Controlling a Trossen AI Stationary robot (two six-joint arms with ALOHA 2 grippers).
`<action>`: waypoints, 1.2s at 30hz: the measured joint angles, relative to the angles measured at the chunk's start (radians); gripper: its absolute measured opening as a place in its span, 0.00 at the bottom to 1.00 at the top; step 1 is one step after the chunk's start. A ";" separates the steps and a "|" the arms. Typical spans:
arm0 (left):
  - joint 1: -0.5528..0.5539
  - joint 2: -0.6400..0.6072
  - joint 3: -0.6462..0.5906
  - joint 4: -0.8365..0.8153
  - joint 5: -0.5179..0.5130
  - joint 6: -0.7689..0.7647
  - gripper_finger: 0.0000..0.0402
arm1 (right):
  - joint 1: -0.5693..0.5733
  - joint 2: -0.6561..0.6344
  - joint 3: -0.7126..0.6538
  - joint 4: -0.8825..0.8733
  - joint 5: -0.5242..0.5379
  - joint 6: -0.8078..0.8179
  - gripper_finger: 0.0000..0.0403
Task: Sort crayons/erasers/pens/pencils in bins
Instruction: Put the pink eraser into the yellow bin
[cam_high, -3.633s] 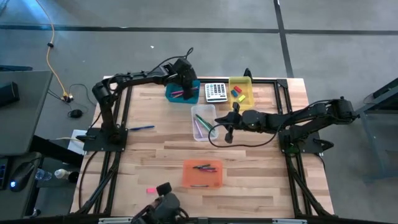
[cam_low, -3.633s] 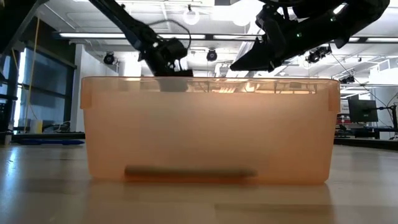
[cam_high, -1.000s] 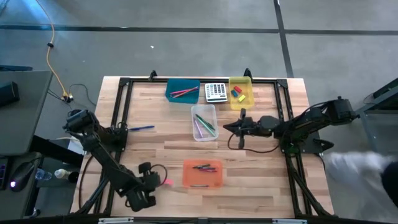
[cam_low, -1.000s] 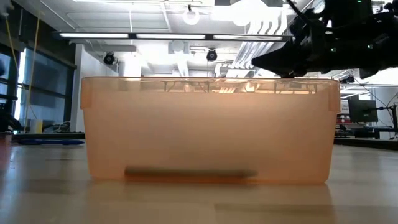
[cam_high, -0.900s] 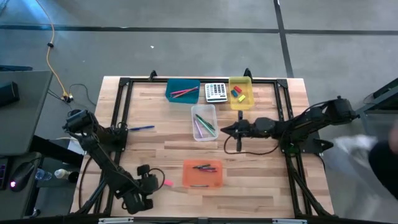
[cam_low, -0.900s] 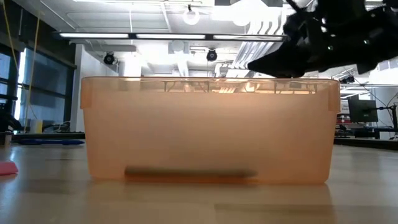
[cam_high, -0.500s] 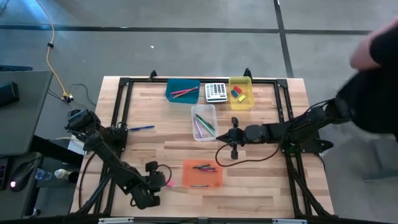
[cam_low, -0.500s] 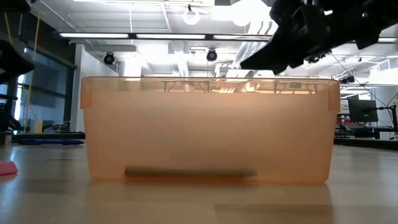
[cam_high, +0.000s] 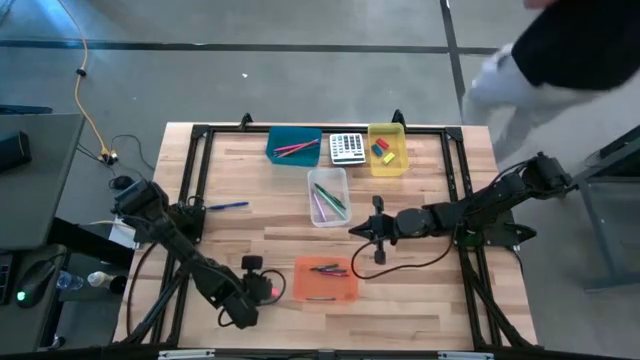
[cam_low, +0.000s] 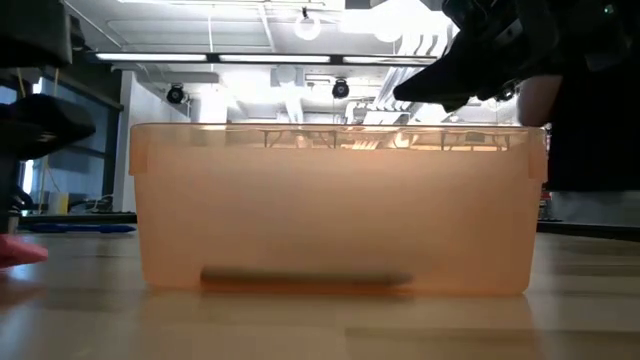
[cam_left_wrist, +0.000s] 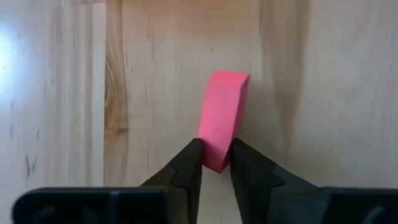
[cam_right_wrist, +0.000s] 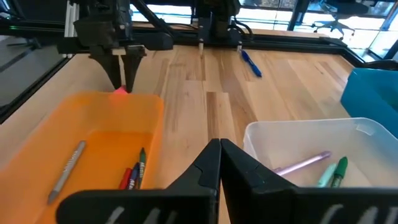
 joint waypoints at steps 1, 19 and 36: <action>-0.003 0.005 0.001 0.000 -0.013 0.000 0.15 | 0.001 0.000 0.000 0.001 0.000 0.000 0.00; 0.001 -0.017 -0.005 -0.013 -0.043 0.064 0.02 | 0.001 0.000 0.000 0.000 0.000 -0.024 0.00; 0.214 -0.313 -0.004 0.136 -0.106 0.280 0.00 | 0.037 0.011 0.111 -0.006 -0.119 0.081 0.18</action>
